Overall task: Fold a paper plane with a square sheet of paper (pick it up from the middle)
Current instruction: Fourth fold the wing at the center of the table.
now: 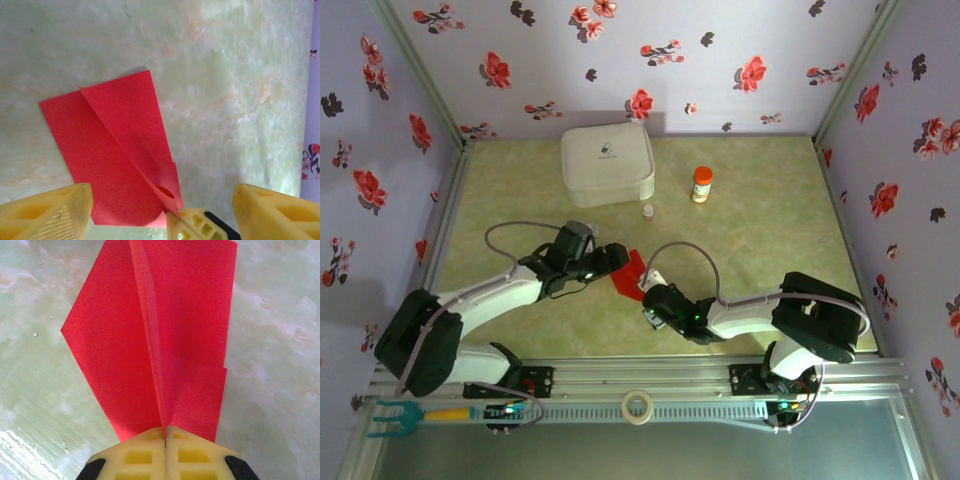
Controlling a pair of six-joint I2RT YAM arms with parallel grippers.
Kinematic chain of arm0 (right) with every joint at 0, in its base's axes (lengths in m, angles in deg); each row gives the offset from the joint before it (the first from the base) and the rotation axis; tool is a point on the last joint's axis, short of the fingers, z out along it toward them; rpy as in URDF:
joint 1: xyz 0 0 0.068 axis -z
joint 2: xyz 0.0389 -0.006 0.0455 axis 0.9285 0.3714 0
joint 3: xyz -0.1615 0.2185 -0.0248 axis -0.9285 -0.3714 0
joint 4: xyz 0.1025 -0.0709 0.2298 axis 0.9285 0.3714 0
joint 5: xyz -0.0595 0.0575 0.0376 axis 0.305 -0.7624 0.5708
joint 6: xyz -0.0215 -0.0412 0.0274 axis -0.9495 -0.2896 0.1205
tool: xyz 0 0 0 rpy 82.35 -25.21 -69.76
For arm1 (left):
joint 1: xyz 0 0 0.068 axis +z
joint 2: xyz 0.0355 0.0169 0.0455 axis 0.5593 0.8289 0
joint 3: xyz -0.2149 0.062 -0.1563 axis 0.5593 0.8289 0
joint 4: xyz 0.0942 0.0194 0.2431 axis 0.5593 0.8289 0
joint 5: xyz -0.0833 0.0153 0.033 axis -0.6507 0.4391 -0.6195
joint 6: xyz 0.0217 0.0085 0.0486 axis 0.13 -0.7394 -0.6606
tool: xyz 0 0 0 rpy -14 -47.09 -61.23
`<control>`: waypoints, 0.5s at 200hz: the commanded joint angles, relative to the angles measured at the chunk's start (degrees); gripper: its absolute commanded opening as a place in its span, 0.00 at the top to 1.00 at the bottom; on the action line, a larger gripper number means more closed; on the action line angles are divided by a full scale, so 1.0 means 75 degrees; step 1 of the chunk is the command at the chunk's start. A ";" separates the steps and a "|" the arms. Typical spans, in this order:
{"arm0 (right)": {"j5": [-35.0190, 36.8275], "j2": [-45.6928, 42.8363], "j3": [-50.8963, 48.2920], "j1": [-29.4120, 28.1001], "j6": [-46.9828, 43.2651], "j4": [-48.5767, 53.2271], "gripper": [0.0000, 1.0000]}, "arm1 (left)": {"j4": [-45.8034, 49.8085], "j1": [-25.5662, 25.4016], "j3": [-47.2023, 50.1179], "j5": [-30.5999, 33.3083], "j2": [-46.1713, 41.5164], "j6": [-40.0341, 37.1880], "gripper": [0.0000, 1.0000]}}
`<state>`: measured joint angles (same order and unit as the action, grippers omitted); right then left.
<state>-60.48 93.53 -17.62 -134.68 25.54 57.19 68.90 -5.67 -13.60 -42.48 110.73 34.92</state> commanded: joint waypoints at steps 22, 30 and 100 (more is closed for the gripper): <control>-0.0441 -0.0047 -0.0115 0.0156 0.0356 -0.0232 1.00 | 0.0432 0.0114 0.0296 0.0849 -0.0760 -0.0170 0.13; -0.0481 -0.0068 -0.0124 0.0168 0.0402 -0.0277 1.00 | 0.0455 0.0144 0.0337 0.0860 -0.0818 -0.0154 0.12; -0.1269 -0.0095 -0.0414 0.0530 0.0957 -0.0833 1.00 | 0.0393 0.0192 0.0465 0.0788 -0.0835 0.0052 0.12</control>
<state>-66.60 93.46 -19.39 -131.99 29.33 53.38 71.24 -4.64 -10.65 -37.58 104.83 34.86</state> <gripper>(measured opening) 0.060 0.880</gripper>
